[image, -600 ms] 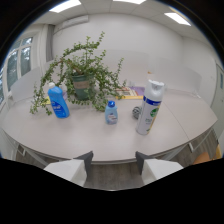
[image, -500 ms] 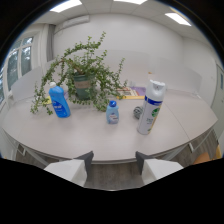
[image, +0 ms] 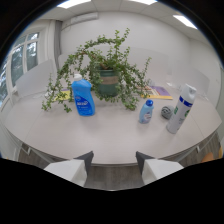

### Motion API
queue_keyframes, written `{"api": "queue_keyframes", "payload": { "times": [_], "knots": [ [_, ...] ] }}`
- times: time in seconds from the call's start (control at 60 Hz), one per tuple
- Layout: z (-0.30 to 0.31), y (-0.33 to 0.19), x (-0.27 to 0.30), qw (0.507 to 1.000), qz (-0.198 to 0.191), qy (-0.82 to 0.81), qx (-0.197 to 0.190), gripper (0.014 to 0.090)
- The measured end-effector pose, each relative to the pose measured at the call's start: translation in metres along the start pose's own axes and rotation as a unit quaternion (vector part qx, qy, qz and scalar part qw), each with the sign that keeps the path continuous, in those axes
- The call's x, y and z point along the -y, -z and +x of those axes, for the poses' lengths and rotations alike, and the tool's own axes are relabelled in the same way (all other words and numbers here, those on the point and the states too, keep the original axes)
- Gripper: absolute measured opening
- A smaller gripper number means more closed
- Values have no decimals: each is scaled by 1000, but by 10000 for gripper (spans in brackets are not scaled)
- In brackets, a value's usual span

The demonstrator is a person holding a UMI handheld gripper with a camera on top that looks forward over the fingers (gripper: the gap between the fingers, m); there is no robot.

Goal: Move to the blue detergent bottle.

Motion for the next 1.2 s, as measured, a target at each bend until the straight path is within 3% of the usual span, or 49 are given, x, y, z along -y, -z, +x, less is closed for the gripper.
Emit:
{"api": "queue_keyframes", "payload": {
  "times": [0.267, 0.45, 0.7, 1.2],
  "knots": [
    [-97, -39, 13, 1000, 1, 0, 16, 844],
    [-132, -80, 25, 1000, 10, 7, 13, 841],
    [-137, -133, 50, 999, 29, 17, -2, 839],
    [-131, -196, 69, 999, 29, 19, -12, 839]
  ]
}}
